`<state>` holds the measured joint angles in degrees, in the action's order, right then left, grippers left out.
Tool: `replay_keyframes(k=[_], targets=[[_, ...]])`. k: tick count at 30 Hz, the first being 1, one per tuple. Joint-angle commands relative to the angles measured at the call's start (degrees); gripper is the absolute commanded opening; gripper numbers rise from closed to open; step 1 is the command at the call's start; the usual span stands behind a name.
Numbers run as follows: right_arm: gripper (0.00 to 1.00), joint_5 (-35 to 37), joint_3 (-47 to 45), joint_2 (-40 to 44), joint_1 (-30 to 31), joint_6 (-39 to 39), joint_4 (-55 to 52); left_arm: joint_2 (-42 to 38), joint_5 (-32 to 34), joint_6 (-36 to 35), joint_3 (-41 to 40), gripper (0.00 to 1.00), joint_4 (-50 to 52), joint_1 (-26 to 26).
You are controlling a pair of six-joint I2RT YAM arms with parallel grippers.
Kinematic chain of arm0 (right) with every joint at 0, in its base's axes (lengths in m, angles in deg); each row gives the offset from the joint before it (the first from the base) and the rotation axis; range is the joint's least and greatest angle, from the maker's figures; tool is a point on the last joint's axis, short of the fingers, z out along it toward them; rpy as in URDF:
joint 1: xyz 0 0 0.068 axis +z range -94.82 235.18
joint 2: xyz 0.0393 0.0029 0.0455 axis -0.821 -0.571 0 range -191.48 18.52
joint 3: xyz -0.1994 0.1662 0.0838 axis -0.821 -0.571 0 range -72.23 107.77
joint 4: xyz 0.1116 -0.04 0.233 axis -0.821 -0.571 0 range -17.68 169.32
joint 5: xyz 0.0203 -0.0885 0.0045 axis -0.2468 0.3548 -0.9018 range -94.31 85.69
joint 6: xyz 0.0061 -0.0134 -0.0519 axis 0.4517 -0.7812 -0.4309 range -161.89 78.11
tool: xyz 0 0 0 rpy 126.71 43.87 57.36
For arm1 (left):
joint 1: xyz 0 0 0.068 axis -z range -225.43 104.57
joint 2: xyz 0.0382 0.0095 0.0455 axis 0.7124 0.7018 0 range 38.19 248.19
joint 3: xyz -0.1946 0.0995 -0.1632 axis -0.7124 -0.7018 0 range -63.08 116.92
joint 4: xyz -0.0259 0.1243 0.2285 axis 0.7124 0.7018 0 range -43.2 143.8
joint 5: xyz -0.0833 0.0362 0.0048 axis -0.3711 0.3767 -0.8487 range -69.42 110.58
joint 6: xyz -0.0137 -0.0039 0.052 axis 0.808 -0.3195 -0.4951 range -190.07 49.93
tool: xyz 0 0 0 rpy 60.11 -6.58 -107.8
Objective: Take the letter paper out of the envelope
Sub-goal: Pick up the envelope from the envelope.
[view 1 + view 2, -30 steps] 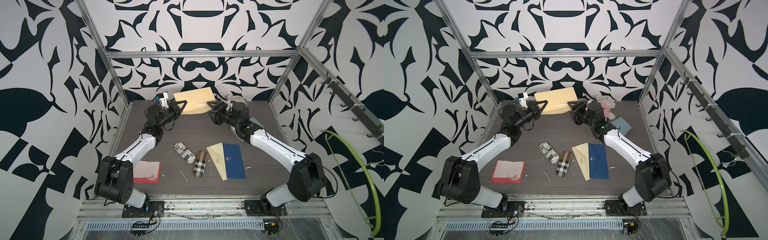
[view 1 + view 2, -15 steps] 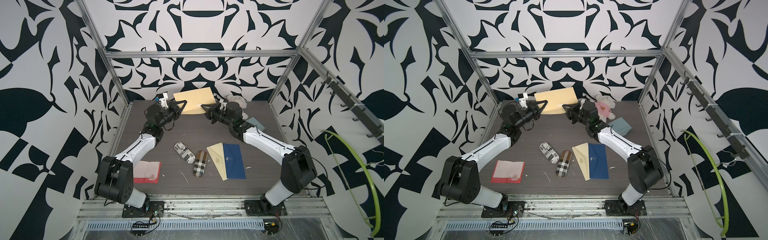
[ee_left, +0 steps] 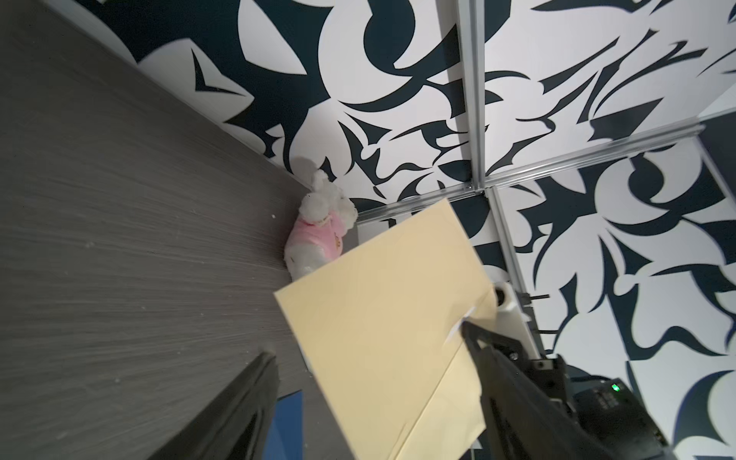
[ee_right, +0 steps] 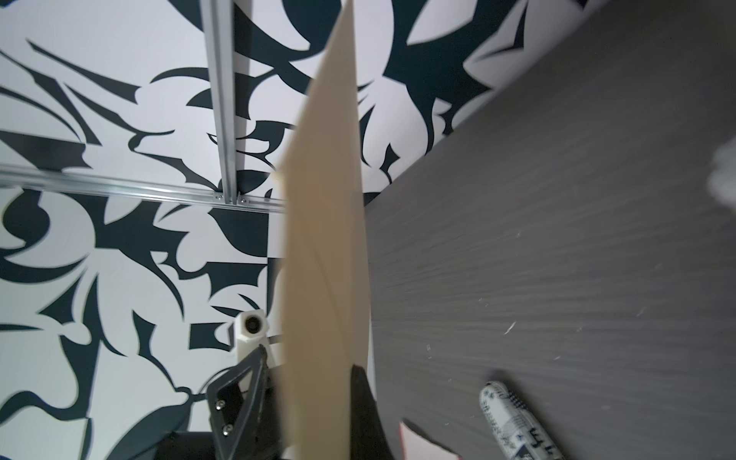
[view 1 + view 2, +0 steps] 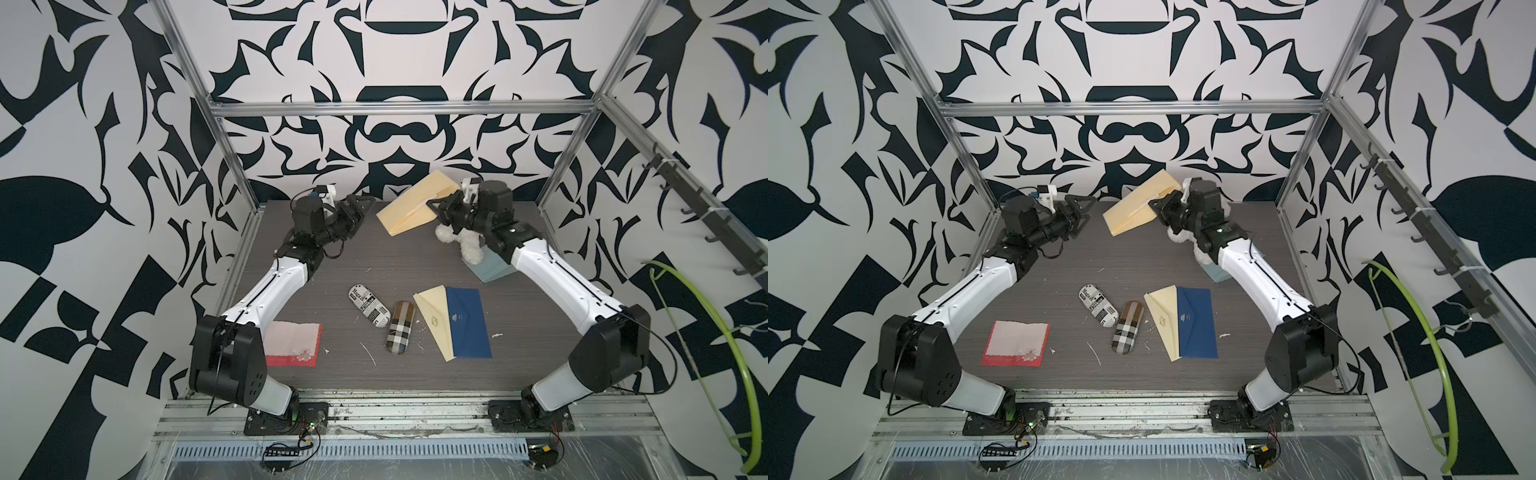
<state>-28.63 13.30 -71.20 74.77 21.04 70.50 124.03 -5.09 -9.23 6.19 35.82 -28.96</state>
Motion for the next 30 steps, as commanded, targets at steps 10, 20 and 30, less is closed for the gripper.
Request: replay_keyframes(k=[10,20,30], targets=[[0.0,-27.8,15.6,-6.7,-10.3,-45.9,-38.2,13.0,-22.1,-32.0,21.2,0.84,31.1,-0.2],[0.0,-42.7,11.4,-9.1,-9.4,-43.9,-31.4,14.3,-29.7,-38.9,18.4,0.84,33.1,0.1],[0.0,-47.9,11.9,-14.5,-5.6,-43.6,-29.6,12.6,-30.6,-37.7,13.0,0.84,29.8,1.2]])
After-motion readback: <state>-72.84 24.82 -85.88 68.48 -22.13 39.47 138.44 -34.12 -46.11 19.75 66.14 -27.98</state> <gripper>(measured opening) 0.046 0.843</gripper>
